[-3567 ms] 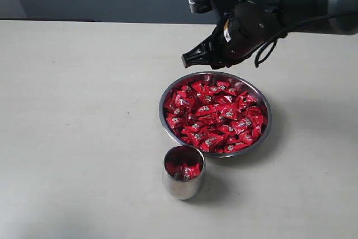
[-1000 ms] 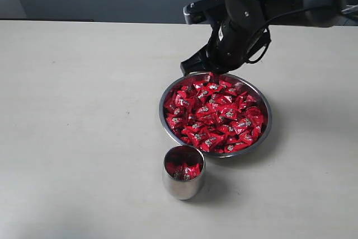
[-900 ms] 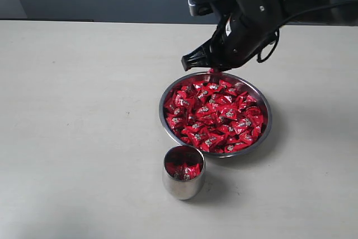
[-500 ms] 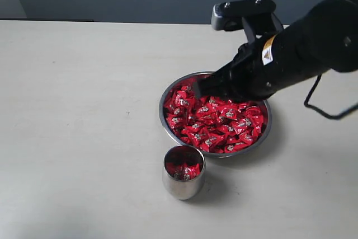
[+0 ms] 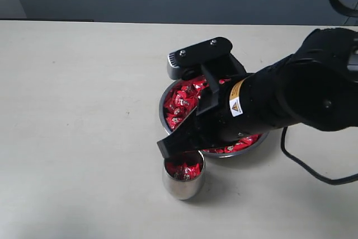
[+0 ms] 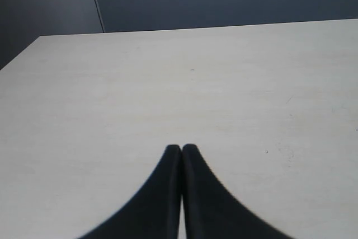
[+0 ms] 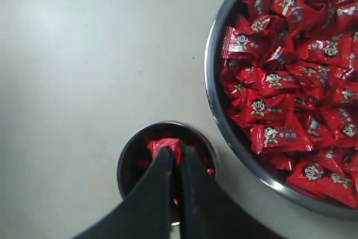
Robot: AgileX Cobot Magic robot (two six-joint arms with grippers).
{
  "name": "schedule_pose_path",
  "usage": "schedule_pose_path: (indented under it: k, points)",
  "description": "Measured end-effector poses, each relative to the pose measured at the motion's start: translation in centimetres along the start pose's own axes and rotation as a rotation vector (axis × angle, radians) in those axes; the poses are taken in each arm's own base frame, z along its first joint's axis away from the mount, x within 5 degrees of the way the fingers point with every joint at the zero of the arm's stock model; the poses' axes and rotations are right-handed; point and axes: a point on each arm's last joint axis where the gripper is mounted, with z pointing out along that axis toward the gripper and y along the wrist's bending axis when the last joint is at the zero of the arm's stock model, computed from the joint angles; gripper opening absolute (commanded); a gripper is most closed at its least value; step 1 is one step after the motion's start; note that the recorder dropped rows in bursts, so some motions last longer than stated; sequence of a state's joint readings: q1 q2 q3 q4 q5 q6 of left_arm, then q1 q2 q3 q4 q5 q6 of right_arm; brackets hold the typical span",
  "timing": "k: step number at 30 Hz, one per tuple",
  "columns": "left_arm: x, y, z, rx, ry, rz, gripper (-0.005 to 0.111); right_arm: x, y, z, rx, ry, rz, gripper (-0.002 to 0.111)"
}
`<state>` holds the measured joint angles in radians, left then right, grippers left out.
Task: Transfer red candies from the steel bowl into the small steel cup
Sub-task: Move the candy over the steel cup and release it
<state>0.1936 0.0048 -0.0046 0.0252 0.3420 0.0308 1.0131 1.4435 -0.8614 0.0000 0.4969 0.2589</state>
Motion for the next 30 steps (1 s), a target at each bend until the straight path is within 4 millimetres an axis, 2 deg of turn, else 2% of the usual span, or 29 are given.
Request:
schedule_pose_path:
  k: [6, 21, 27, 30]
  points:
    - [0.0, 0.0, 0.0, 0.000, 0.000, 0.000, 0.000, 0.3, 0.0, 1.6, 0.010, 0.044, -0.014, -0.001]
    - [0.0, 0.0, 0.0, 0.000, 0.000, 0.000, 0.000, 0.5, 0.0, 1.9, 0.009, 0.063, -0.089, -0.001]
    - [0.0, 0.0, 0.0, 0.000, 0.000, 0.000, 0.000, 0.6, 0.4, 1.9, -0.038, 0.071, -0.100, 0.026]
    - [0.0, 0.0, 0.0, 0.000, 0.000, 0.000, 0.000, 0.6, 0.5, 1.9, -0.046, 0.072, -0.103, 0.030]
